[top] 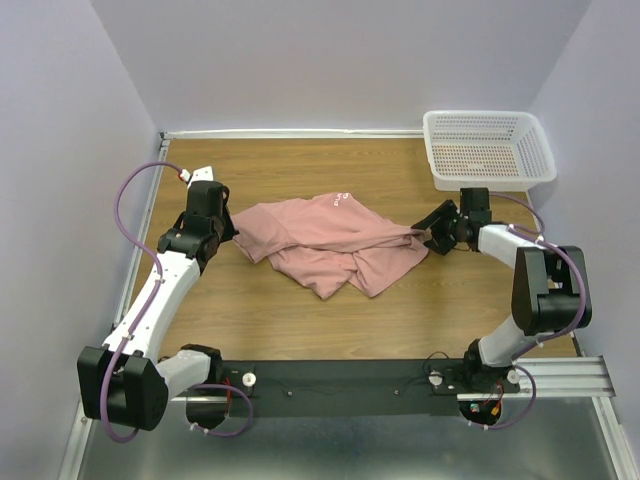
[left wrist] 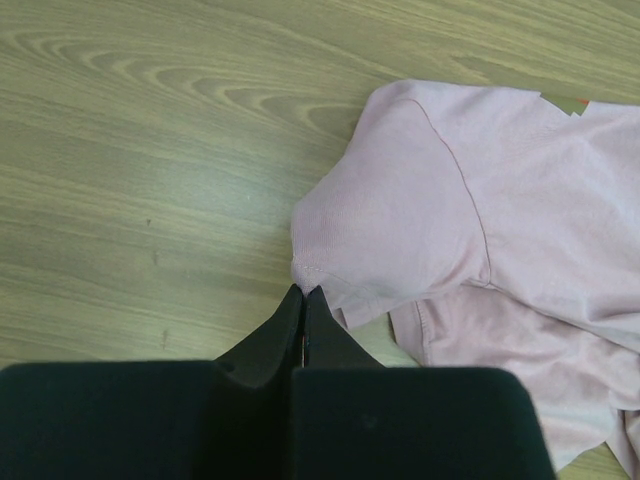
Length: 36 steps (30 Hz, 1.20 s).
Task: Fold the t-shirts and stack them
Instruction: Flatten the tshirt out
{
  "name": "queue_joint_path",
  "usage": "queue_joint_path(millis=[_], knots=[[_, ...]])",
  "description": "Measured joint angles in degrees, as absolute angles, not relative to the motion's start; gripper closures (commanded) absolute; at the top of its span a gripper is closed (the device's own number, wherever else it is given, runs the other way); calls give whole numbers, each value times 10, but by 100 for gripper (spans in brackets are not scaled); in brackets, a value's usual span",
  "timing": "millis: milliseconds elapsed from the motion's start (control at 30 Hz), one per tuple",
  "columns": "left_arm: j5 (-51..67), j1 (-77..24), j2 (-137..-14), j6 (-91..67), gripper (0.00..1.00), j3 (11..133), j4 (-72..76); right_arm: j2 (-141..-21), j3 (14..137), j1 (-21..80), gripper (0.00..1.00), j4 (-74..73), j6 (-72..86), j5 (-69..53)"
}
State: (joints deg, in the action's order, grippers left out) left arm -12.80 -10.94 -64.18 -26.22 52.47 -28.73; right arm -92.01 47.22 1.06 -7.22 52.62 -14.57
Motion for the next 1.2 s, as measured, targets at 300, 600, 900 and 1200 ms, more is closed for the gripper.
queue_joint_path(millis=[300,600,900,1200], knots=[[-128,-109,-642,-262,100,525,-288,-925,453,11,33,-11,584,-151],[-128,-109,-642,-262,100,525,-288,-942,434,11,33,39,631,-152],[-128,-109,-645,-262,100,525,-288,-941,406,11,48,71,675,-141],[-128,-109,-645,-262,100,525,-289,-941,402,11,65,90,696,-120]])
